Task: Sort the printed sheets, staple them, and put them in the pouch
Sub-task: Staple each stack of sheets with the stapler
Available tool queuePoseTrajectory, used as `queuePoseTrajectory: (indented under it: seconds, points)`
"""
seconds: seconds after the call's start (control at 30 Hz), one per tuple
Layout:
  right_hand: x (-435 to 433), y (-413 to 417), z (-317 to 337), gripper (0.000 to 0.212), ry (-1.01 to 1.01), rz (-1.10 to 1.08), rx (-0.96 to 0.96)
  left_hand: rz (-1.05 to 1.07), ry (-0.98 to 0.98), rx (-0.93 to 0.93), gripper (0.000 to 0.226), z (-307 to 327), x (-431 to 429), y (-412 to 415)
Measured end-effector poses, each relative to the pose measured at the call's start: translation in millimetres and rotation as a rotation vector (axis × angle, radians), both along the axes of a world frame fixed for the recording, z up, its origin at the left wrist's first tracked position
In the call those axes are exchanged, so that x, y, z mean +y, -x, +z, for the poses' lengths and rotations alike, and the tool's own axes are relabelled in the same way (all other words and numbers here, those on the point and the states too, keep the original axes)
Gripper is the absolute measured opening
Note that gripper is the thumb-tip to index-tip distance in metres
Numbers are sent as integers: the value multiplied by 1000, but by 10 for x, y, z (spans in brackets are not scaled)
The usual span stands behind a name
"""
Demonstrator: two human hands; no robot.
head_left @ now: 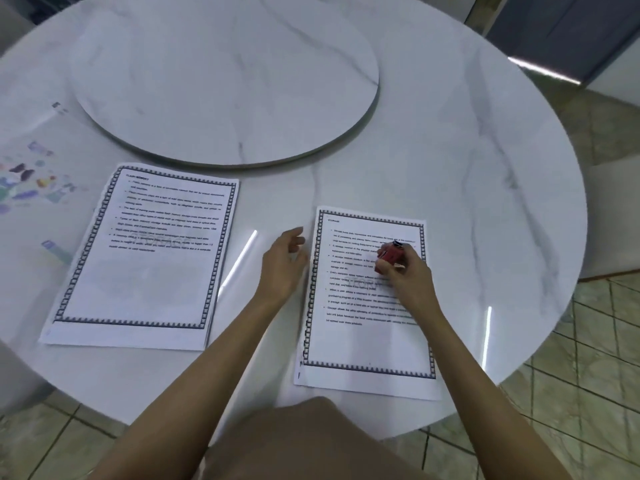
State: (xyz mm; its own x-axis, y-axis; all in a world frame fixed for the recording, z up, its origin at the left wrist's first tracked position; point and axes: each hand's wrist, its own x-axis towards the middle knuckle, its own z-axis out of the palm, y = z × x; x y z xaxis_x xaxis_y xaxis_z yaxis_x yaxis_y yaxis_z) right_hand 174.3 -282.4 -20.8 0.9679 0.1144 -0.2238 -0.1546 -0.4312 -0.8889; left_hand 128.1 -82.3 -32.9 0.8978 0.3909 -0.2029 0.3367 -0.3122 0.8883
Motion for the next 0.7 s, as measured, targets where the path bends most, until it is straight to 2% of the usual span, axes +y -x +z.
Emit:
queuePoseTrajectory:
  seconds: [0.37,0.53,0.7]
  points:
    - [564,155,58,24,74,85,-60,84,-142,-28,31,64,727,382]
    - [989,205,-74,32,420,82,-134,99,-184,-47,32,129,1330,563]
    - [1119,341,-188,26,655,-12,-211,131,-194,-30,31,127,1978,736]
